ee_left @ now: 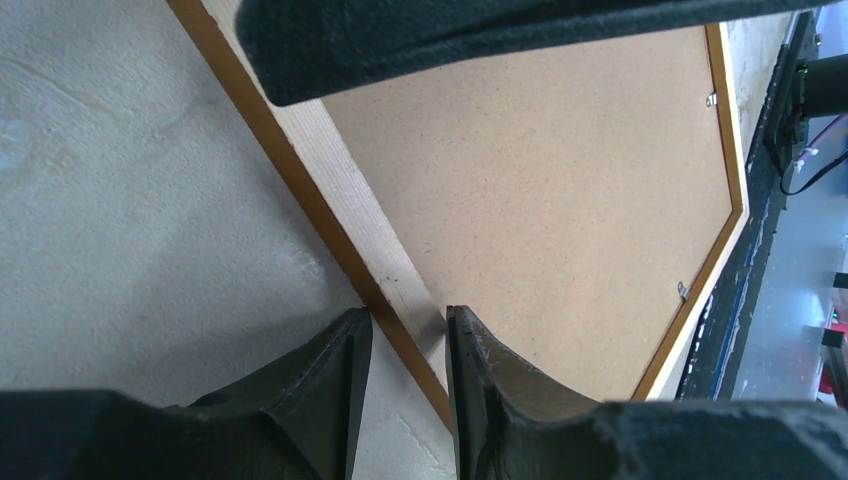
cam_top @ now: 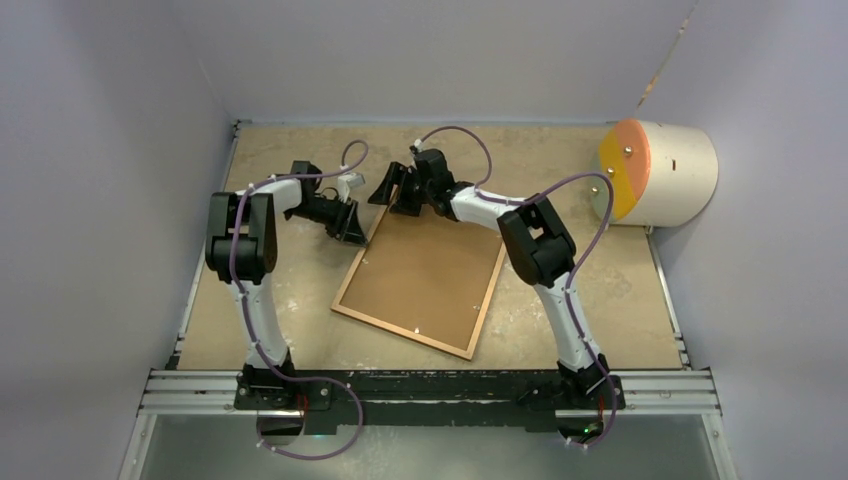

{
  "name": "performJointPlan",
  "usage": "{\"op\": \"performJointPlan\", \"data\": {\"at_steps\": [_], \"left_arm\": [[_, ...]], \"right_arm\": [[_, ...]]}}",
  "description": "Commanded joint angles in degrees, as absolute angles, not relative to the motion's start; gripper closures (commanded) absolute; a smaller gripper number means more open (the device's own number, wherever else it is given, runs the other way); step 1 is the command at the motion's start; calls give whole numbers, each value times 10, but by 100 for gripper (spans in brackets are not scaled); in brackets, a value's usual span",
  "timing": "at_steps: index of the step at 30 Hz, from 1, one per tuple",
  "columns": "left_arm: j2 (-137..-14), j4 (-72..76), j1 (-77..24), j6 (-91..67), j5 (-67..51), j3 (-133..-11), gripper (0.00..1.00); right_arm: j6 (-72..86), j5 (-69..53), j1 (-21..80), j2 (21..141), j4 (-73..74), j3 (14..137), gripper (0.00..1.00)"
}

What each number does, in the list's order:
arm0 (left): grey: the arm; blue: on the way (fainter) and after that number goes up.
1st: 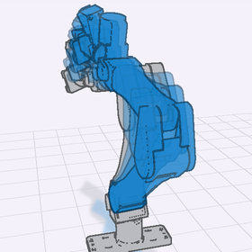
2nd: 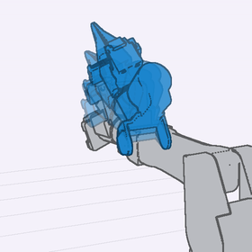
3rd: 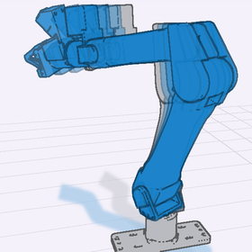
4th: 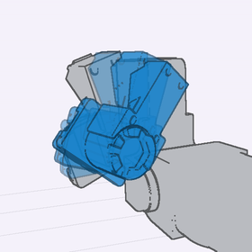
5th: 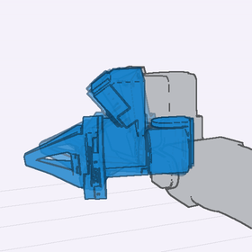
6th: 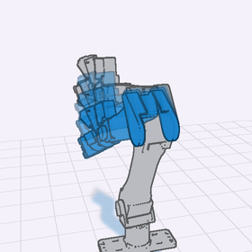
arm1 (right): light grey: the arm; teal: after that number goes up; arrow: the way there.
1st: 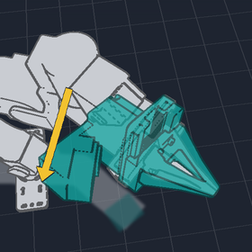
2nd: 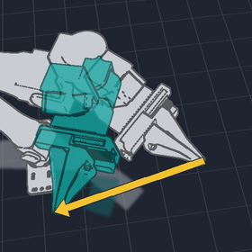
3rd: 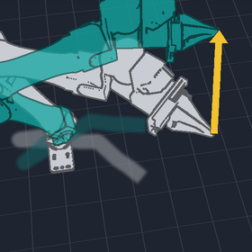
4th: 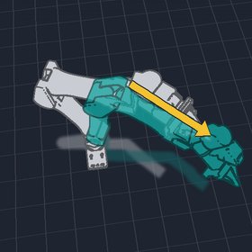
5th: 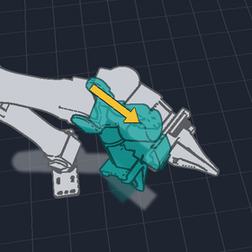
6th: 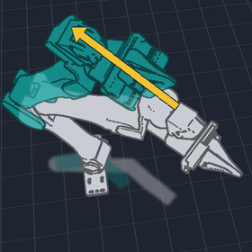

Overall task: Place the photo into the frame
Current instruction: Install the photo frame at the center of the board.

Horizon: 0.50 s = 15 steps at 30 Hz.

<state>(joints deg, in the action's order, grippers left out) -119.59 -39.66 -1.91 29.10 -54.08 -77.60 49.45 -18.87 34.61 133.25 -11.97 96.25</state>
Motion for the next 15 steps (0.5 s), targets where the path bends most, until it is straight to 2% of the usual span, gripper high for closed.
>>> {"op": "performJointPlan", "data": {"at_steps": [1, 15], "left_arm": [[-1211, -392, -21, 308, -507, -752, 63], [-1207, -399, -21, 317, -509, -749, 65]], "right_arm": [[481, -149, 347, 1347, -86, 982, 25], [476, -139, 347, 1361, -90, 1006, 29]]}}
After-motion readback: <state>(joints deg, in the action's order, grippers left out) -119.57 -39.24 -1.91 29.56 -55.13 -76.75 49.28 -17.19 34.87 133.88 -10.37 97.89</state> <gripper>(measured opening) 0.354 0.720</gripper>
